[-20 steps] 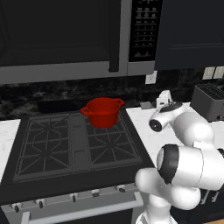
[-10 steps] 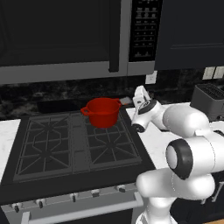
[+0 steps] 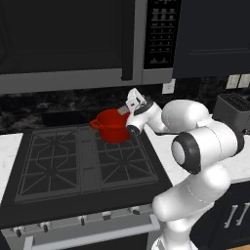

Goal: Put the lime and garlic in the pot. Retrieve the spatula and lightly stir the vegetables in the pot.

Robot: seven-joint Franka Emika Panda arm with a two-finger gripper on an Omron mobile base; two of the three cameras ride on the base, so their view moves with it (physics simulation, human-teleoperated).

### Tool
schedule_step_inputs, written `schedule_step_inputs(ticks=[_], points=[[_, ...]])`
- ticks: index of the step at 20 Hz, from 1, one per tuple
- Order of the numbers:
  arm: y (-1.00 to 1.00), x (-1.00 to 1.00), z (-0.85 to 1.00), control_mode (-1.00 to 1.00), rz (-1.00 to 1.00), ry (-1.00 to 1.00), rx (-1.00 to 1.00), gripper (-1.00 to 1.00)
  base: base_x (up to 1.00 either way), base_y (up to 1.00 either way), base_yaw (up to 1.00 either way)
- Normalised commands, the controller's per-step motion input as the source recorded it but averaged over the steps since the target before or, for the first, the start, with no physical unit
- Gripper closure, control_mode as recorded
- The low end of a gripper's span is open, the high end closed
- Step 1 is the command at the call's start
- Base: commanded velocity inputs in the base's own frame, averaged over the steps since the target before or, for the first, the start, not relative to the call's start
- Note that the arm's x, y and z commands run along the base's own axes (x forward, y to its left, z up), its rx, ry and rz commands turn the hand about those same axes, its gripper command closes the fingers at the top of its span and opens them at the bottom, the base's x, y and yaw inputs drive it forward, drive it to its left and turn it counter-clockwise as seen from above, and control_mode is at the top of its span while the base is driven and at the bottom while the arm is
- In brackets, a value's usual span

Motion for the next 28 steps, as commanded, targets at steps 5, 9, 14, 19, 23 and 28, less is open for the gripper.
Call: schedule_step_inputs(ticks=[5,9,14,19,23,28], points=[[0.64,0.65,-0.14,-1.0,0.0,0.11,-0.13,1.0,0.0,0.0,0.0],[0.66,0.53,-0.46,-1.0,0.0,0.06,-0.24,1.0,0.0,0.0,0.0],[0.38,0.37,-0.5,-1.0,0.0,0.03,-0.28,1.0,0.0,0.0,0.0],[0.31,0.31,-0.43,-1.0,0.0,0.05,-0.27,1.0,0.0,0.0,0.0],[0.21,-0.26,-0.04,-1.0,0.0,0.01,-0.17,1.0,0.0,0.0,0.0],[0.02,-0.63,0.0,-1.0,0.0,0.0,-0.11,1.0,0.0,0.0,0.0]])
